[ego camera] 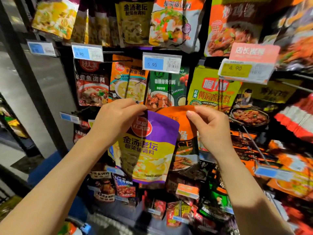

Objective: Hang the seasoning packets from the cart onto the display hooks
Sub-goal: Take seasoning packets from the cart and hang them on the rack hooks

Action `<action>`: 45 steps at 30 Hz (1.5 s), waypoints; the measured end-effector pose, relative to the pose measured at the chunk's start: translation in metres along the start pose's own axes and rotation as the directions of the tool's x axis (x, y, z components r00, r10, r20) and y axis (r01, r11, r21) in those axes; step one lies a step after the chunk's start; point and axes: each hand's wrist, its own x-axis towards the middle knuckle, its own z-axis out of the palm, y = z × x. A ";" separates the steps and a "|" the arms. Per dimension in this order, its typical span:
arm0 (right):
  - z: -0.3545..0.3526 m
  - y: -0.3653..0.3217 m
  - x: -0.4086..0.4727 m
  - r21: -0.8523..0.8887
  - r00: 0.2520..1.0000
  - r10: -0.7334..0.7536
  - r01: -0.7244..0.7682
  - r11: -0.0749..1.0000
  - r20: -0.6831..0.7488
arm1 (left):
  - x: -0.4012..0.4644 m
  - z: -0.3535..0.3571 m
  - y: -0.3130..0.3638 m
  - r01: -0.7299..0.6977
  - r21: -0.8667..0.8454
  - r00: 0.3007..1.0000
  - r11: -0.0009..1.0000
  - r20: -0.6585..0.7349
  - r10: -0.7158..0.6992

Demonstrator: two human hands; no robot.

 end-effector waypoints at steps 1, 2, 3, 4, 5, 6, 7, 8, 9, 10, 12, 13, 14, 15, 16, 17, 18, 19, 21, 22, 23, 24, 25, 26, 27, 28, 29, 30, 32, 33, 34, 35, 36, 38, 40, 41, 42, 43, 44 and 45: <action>0.000 -0.002 0.001 -0.011 1.000 -0.009 0.009 1.000 -0.012 | 0.001 0.000 -0.001 -0.004 0.019 1.000 1.000 -0.014 0.004; -0.001 -0.004 0.002 -0.020 1.000 -0.017 0.016 1.000 -0.021 | 0.003 -0.001 -0.001 -0.004 0.038 1.000 0.999 -0.026 0.005; -0.001 -0.006 0.002 -0.030 0.999 -0.024 0.023 0.999 -0.031 | 0.002 -0.001 -0.001 0.000 0.051 0.999 0.999 -0.038 0.002; -0.002 -0.006 0.002 -0.037 0.999 -0.026 0.024 0.999 -0.042 | 0.001 -0.001 -0.002 0.010 0.060 0.998 0.998 -0.056 -0.007; -0.004 -0.005 0.001 -0.039 0.998 -0.021 0.019 0.999 -0.055 | 0.000 -0.002 -0.004 0.033 0.061 0.997 0.998 -0.078 -0.028; -0.008 -0.003 0.000 -0.030 0.997 -0.005 0.003 1.000 -0.076 | -0.001 -0.005 -0.008 0.077 0.055 0.992 0.996 -0.102 -0.071; -0.013 0.000 0.000 -0.005 0.994 0.025 -0.026 1.000 -0.111 | -0.003 -0.009 -0.014 0.138 0.039 0.983 0.990 -0.131 -0.132; -0.020 0.004 -0.001 0.024 0.986 0.063 -0.060 0.998 -0.153 | -0.005 -0.015 -0.020 0.197 0.014 0.968 0.980 -0.160 -0.192; -0.028 0.007 -0.001 0.041 0.977 0.091 -0.085 0.996 -0.191 | -0.007 -0.022 -0.026 0.232 -0.015 0.955 0.973 -0.184 -0.231; -0.035 0.009 0.000 0.036 0.971 0.106 -0.101 0.994 -0.213 | -0.007 -0.029 -0.031 0.239 -0.033 0.951 0.970 -0.195 -0.241; -0.045 0.012 -0.002 -0.019 0.971 0.097 -0.103 0.994 -0.217 | -0.003 -0.037 -0.036 0.194 -0.012 0.964 0.981 -0.182 -0.193; -0.047 0.013 -0.005 -0.040 0.972 0.092 -0.103 0.994 -0.215 | 0.000 -0.038 -0.035 0.162 0.016 0.973 0.987 -0.170 -0.157; -0.049 0.013 -0.007 -0.054 0.972 0.087 -0.101 0.993 -0.218 | 0.002 -0.037 -0.035 0.137 0.045 0.979 0.990 -0.158 -0.128; -0.051 0.015 -0.010 -0.071 0.970 0.082 -0.101 0.992 -0.227 | 0.004 -0.036 -0.035 0.119 0.069 0.983 0.991 -0.148 -0.107; -0.054 0.016 -0.013 -0.087 0.967 0.082 -0.106 0.991 -0.240 | 0.005 -0.034 -0.035 0.108 0.086 0.986 0.990 -0.140 -0.095; -0.057 0.017 -0.015 -0.093 0.964 0.089 -0.115 0.989 -0.252 | 0.005 -0.033 -0.036 0.103 0.094 0.987 0.990 -0.135 -0.090; -0.061 0.018 -0.017 -0.093 0.960 0.097 -0.125 0.988 -0.263 | 0.005 -0.033 -0.037 0.102 0.092 0.987 0.990 -0.130 -0.090; -0.064 0.017 -0.018 -0.091 0.956 0.105 -0.135 0.987 -0.275 | 0.006 -0.033 -0.037 0.103 0.082 0.988 0.991 -0.128 -0.092; -0.068 0.012 -0.019 -0.089 0.947 0.107 -0.140 0.986 -0.302 | 0.009 -0.031 -0.039 0.104 0.051 0.987 0.993 -0.130 -0.096; -0.069 0.009 -0.019 -0.079 0.944 0.101 -0.133 0.988 -0.315 | 0.011 -0.029 -0.039 0.105 0.030 0.986 0.994 -0.132 -0.100; -0.071 0.007 -0.020 -0.070 0.939 0.097 -0.126 0.990 -0.329 | 0.013 -0.027 -0.040 0.110 0.004 0.985 0.994 -0.131 -0.108; -0.072 0.004 -0.021 -0.066 0.936 0.091 -0.120 0.991 -0.339 | 0.014 -0.023 -0.040 0.115 -0.025 0.985 0.993 -0.127 -0.117; -0.074 0.003 -0.024 -0.075 0.933 0.086 -0.120 0.990 -0.350 | 0.016 -0.019 -0.039 0.117 -0.054 0.985 0.992 -0.120 -0.123; -0.076 0.001 -0.027 -0.096 0.929 0.081 -0.124 0.988 -0.361 | 0.019 -0.014 -0.037 0.111 -0.079 0.987 0.991 -0.112 -0.120; -0.080 0.000 -0.030 -0.125 0.924 0.076 -0.132 0.983 -0.375 | 0.022 -0.008 -0.033 0.096 -0.094 0.989 0.991 -0.106 -0.106; -0.084 -0.001 -0.034 -0.150 0.919 0.072 -0.140 0.979 -0.388 | 0.026 -0.002 -0.028 0.074 -0.105 0.991 0.992 -0.103 -0.085; -0.089 -0.002 -0.038 -0.172 0.912 0.069 -0.150 0.974 -0.405 | 0.030 0.004 -0.022 0.047 -0.118 0.993 0.992 -0.101 -0.059; -0.095 -0.003 -0.042 -0.187 0.903 0.066 -0.159 0.969 -0.424 | 0.035 0.011 -0.016 0.018 -0.141 0.995 0.990 -0.098 -0.032; -0.107 -0.005 -0.050 -0.206 0.879 0.072 -0.190 0.960 -0.472 | 0.043 0.022 -0.006 -0.025 -0.200 0.996 0.979 -0.083 0.009; -0.113 -0.007 -0.054 -0.213 0.864 0.081 -0.212 0.954 -0.496 | 0.046 0.028 -0.001 -0.033 -0.234 0.997 0.972 -0.069 0.017; -0.120 -0.008 -0.058 -0.220 0.850 0.085 -0.230 0.948 -0.519 | 0.049 0.034 0.002 -0.033 -0.269 0.998 0.963 -0.051 0.020; -0.128 -0.011 -0.061 -0.230 0.837 0.082 -0.242 0.943 -0.541 | 0.053 0.038 0.006 -0.030 -0.306 0.999 0.952 -0.039 0.019; -0.134 -0.015 -0.062 -0.247 0.826 0.071 -0.248 0.937 -0.558 | 0.058 0.042 0.010 -0.030 -0.343 0.999 0.939 -0.034 0.020; -0.147 -0.025 -0.061 -0.287 0.813 0.045 -0.256 0.923 -0.580 | 0.071 0.048 0.019 -0.051 -0.399 0.999 0.916 -0.038 0.039; -0.158 -0.039 -0.053 -0.308 0.789 0.019 -0.262 0.915 -0.614 | 0.086 0.052 0.028 -0.093 -0.432 0.995 0.897 -0.061 0.074; -0.164 -0.047 -0.047 -0.315 0.776 -0.002 -0.254 0.914 -0.631 | 0.093 0.053 0.031 -0.111 -0.452 0.993 0.885 -0.075 0.086; -0.171 -0.051 -0.041 -0.325 0.765 -0.027 -0.240 0.915 -0.643 | 0.100 0.054 0.034 -0.123 -0.470 0.992 0.874 -0.084 0.094; -0.178 -0.055 -0.034 -0.338 0.757 -0.056 -0.223 0.914 -0.651 | 0.107 0.054 0.036 -0.131 -0.481 0.991 0.867 -0.095 0.097; -0.186 -0.060 -0.024 -0.357 0.751 -0.085 -0.208 0.911 -0.655 | 0.114 0.053 0.039 -0.139 -0.485 0.989 0.863 -0.114 0.095; -0.195 -0.065 -0.013 -0.378 0.746 -0.118 -0.189 0.906 -0.656 | 0.122 0.051 0.042 -0.146 -0.483 0.987 0.863 -0.134 0.092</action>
